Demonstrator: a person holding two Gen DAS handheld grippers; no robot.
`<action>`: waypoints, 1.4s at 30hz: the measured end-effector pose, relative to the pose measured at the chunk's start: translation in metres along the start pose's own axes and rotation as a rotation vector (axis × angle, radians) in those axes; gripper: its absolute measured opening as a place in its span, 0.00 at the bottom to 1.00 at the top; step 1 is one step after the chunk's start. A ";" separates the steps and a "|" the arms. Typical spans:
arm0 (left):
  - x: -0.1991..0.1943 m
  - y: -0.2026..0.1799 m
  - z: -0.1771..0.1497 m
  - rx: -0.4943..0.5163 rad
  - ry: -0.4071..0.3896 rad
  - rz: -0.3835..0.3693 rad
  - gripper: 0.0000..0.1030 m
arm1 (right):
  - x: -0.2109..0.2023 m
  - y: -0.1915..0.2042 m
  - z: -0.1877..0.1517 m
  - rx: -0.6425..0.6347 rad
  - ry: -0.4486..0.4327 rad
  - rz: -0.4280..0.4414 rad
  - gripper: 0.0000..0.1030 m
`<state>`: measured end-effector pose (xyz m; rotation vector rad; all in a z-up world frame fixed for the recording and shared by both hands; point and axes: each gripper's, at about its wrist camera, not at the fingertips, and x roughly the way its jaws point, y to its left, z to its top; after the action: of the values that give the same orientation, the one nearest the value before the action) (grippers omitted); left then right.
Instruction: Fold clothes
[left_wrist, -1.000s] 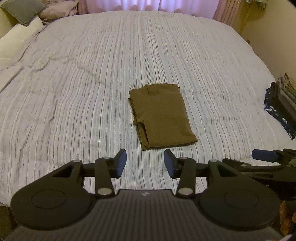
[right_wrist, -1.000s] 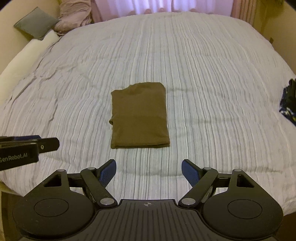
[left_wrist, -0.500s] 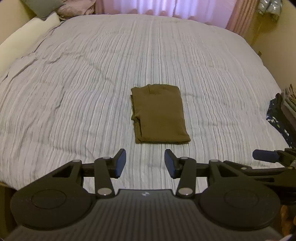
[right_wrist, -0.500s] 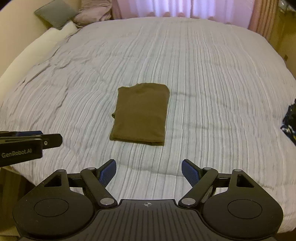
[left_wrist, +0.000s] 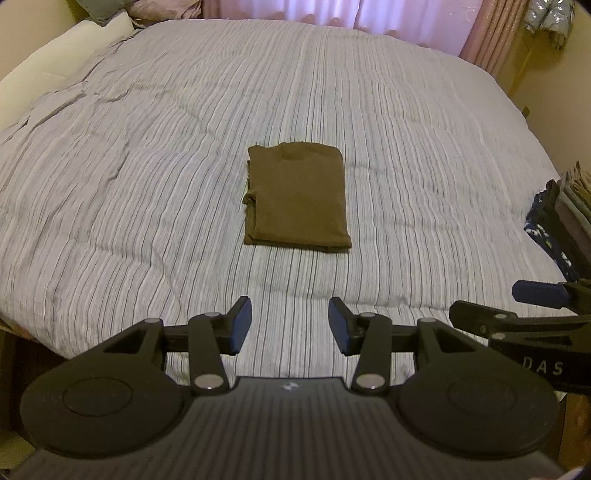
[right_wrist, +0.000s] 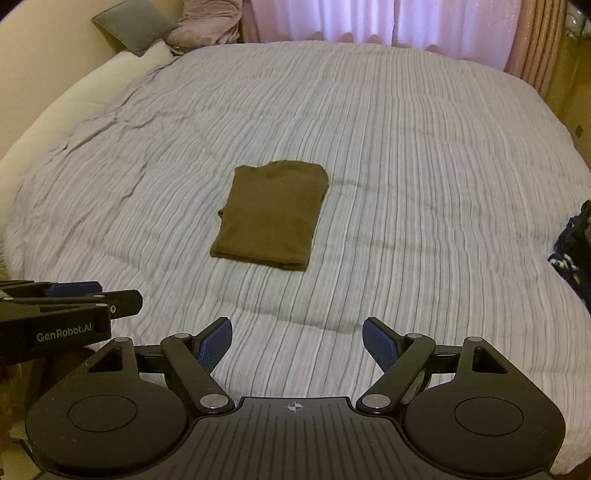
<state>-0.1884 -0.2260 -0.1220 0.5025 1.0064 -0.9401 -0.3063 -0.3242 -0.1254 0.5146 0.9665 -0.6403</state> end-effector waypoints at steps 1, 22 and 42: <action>-0.002 0.000 -0.002 -0.003 -0.001 0.004 0.40 | -0.002 -0.001 -0.002 -0.002 0.000 0.004 0.78; 0.000 0.018 -0.019 -0.054 0.057 0.053 0.40 | 0.011 0.008 -0.013 0.005 0.064 0.063 0.78; 0.100 0.061 0.094 -0.026 0.162 -0.013 0.45 | 0.110 -0.033 0.052 0.243 0.173 -0.051 0.78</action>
<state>-0.0699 -0.3059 -0.1687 0.5580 1.1679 -0.9077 -0.2537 -0.4108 -0.2002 0.7729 1.0733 -0.7733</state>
